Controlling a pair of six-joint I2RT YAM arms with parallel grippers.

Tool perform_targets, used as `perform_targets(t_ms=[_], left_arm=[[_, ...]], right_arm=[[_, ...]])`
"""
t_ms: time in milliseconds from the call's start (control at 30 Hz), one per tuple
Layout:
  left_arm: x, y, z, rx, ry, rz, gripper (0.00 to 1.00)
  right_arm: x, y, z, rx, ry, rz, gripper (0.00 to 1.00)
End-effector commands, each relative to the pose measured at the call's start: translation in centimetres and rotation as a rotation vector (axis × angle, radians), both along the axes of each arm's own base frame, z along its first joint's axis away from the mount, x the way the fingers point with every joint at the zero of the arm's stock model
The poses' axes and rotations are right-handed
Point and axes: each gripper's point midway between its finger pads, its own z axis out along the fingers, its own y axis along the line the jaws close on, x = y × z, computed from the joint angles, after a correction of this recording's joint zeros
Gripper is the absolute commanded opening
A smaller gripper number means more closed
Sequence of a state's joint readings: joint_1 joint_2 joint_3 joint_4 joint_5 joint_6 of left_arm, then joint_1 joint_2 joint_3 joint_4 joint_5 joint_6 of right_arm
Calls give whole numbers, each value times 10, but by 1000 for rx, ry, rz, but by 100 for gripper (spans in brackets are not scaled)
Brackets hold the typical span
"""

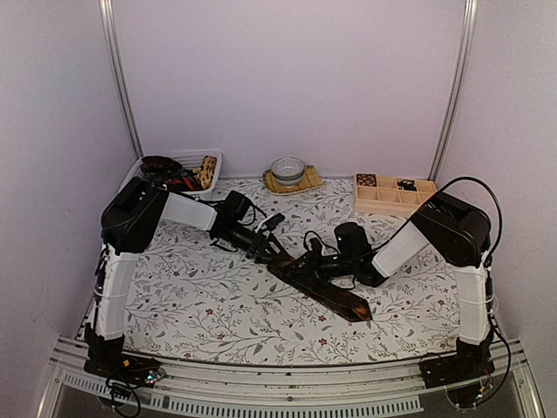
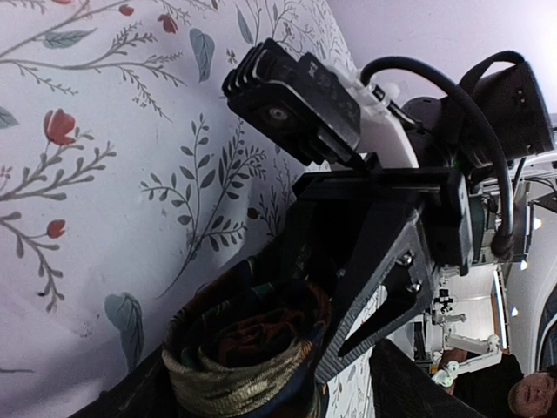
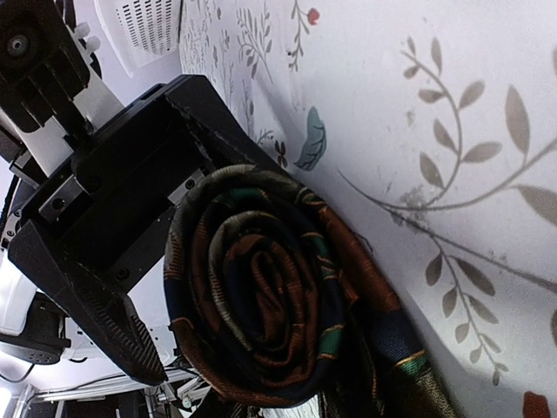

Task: Roll the ties
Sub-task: Roll the tie at the center of the board.

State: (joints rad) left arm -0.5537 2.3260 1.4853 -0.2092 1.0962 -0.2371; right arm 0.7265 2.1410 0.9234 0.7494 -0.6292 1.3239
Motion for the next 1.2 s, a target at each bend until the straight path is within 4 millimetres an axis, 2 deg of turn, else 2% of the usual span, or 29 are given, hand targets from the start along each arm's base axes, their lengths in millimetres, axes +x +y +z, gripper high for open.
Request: perform_targets(t_ms=[0, 267, 433, 567, 767, 933, 1167], left_arm=[[-51, 24, -62, 195, 219, -21, 73], [-64, 35, -83, 263, 268, -27, 57], [-69, 38, -87, 283, 270, -35, 48], [-68, 40, -91, 306, 271, -28, 23], [-57, 42, -87, 349, 221, -11, 11], [-30, 53, -80, 470, 71, 18, 10], [-3, 63, -59, 571, -102, 46, 10]], right_arm=[[-27, -29, -86, -222, 199, -36, 26], [-26, -29, -86, -223, 197, -38, 26], [-24, -28, -85, -227, 188, -38, 26], [-21, -27, -82, -232, 177, -42, 26], [-16, -30, -73, -258, 128, -46, 30], [-10, -35, -54, -296, 54, -50, 39], [3, -55, 3, -363, -140, -46, 46]])
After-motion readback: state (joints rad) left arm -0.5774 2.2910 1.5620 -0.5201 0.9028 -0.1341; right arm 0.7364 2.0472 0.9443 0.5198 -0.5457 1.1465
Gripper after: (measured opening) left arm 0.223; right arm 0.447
